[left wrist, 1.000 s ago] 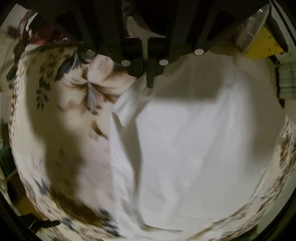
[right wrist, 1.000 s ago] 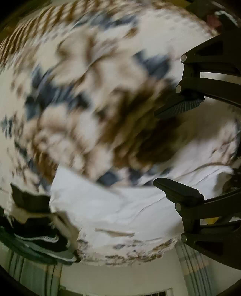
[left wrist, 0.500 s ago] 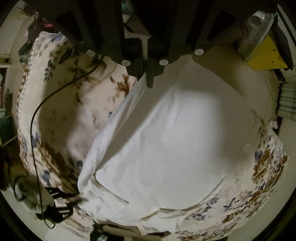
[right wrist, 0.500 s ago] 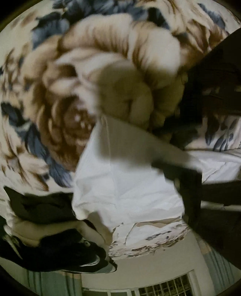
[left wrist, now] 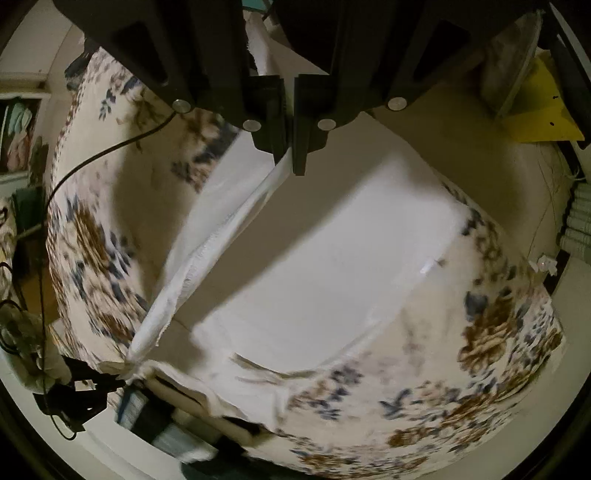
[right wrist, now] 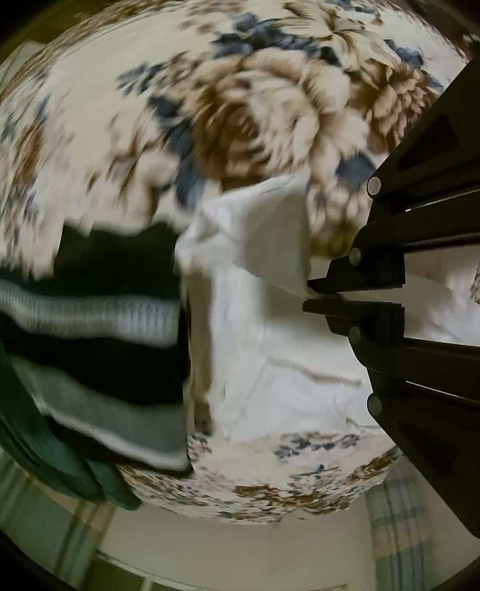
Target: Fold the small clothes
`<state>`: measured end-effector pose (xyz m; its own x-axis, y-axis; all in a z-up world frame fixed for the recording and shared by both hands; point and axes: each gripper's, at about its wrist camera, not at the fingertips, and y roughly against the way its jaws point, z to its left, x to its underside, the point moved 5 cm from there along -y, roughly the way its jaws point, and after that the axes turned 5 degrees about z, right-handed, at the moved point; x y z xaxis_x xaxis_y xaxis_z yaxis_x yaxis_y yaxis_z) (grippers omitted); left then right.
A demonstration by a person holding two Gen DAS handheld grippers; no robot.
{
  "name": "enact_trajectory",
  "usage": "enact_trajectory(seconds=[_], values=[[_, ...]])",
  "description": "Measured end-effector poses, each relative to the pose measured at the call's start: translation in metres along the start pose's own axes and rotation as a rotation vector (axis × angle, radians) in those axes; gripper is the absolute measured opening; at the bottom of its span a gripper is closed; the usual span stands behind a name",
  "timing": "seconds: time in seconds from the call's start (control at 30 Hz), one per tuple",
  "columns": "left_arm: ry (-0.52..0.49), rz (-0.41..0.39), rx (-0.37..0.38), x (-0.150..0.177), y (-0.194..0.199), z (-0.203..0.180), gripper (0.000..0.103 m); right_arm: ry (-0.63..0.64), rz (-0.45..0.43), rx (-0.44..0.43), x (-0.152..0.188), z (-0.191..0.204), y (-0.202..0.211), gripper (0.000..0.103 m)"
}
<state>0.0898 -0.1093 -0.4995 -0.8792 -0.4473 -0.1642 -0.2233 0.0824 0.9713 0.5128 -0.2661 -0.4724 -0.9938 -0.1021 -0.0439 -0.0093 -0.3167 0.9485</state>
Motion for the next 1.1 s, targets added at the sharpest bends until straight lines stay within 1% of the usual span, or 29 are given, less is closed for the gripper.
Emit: enact_trajectory(seconds=[0.1,0.17,0.2,0.3,0.37,0.57,0.7,0.73,0.8,0.83,0.87,0.9,0.93,1.0,1.03,1.1], values=[[0.029,-0.014,0.002,-0.017,-0.003,0.035,0.001,0.043,0.000,0.036,-0.009,0.039,-0.003,0.004],[0.044,-0.016,0.007,-0.025,-0.008,0.053,0.001,0.067,0.003,0.069,-0.019,0.077,-0.017,0.004],[0.060,-0.016,0.013,-0.032,-0.012,0.067,0.001,0.070,0.002,0.081,-0.021,0.085,-0.021,0.004],[0.099,-0.022,0.023,-0.046,-0.022,0.095,0.001,0.084,0.013,0.135,-0.034,0.128,-0.049,0.004],[0.138,-0.021,0.036,-0.055,-0.030,0.115,0.001,0.080,0.021,0.163,-0.039,0.149,-0.068,0.004],[0.209,0.005,0.058,-0.071,-0.062,0.165,0.001,0.091,0.028,0.231,-0.048,0.191,-0.121,0.003],[0.220,0.045,0.083,-0.073,-0.087,0.181,0.002,0.107,0.029,0.292,-0.052,0.207,-0.151,0.002],[0.221,0.071,0.090,-0.073,-0.097,0.186,0.006,0.113,0.036,0.304,-0.053,0.209,-0.157,0.002],[0.227,0.117,0.095,-0.069,-0.110,0.192,0.006,0.110,0.060,0.321,-0.054,0.211,-0.170,0.003],[0.238,0.139,0.123,-0.065,-0.115,0.198,0.009,0.106,0.072,0.313,-0.052,0.212,-0.175,0.005],[0.251,0.145,0.144,-0.062,-0.116,0.203,0.011,0.102,0.081,0.299,-0.051,0.212,-0.177,0.008],[0.264,0.143,0.157,-0.059,-0.114,0.207,0.019,0.090,0.100,0.250,-0.045,0.211,-0.177,0.019],[0.275,0.135,0.170,-0.055,-0.109,0.214,0.029,0.082,0.112,0.217,-0.041,0.211,-0.175,0.041],[0.290,0.128,0.179,-0.046,-0.100,0.225,0.033,0.071,0.113,0.157,-0.027,0.209,-0.166,0.060],[0.299,0.129,0.177,-0.041,-0.095,0.232,0.036,0.076,0.108,0.125,-0.016,0.208,-0.158,0.065],[0.314,0.129,0.170,-0.033,-0.088,0.244,0.037,0.089,0.111,0.104,0.005,0.202,-0.146,0.072]])
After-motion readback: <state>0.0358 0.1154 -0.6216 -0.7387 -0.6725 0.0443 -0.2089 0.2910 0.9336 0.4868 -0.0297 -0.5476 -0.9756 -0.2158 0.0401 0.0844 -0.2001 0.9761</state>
